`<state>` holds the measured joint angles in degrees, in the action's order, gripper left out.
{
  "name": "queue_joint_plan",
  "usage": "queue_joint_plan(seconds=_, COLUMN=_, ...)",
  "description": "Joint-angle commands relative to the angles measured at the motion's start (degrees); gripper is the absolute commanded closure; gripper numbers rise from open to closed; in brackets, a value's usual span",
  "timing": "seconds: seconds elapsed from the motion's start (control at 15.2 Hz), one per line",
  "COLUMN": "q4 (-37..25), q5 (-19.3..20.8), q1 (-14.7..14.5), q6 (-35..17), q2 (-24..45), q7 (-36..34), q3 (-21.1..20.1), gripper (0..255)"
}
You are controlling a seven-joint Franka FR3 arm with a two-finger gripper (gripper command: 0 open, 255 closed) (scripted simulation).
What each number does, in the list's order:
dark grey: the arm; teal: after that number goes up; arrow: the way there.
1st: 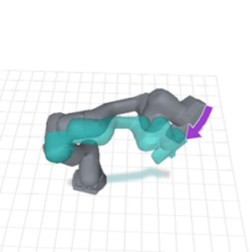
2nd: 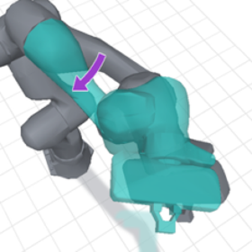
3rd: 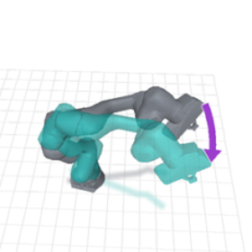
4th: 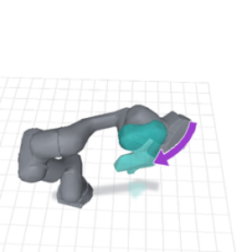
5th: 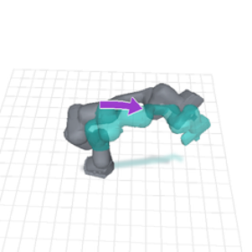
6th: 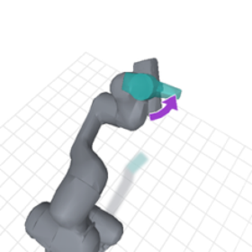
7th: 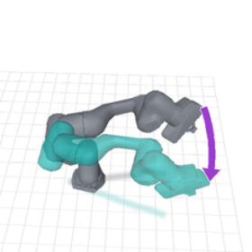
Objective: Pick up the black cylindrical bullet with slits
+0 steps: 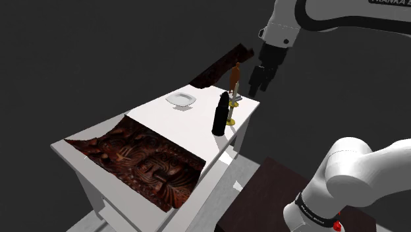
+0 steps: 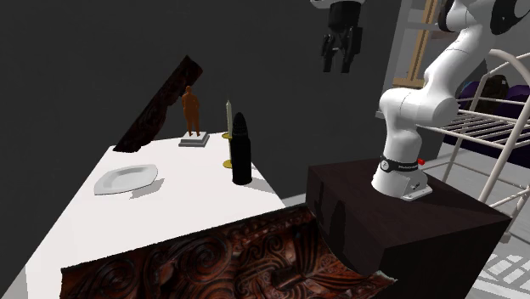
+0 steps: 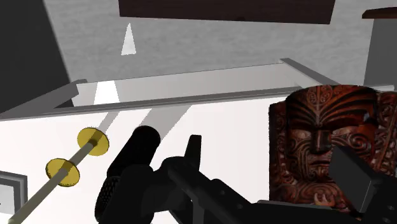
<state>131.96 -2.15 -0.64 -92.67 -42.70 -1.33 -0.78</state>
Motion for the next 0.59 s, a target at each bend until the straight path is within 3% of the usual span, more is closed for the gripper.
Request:
queue_joint_plan(seconds=0.0, q4=0.0, q5=0.0, q1=0.0, q6=0.0, q2=0.0, q7=0.0, q3=0.0, gripper=0)
queue_joint_plan(seconds=0.53, q4=5.6, q5=3.0, q1=6.6, q6=-21.1, q2=7.7, q7=-15.4, q3=-4.8, gripper=0)
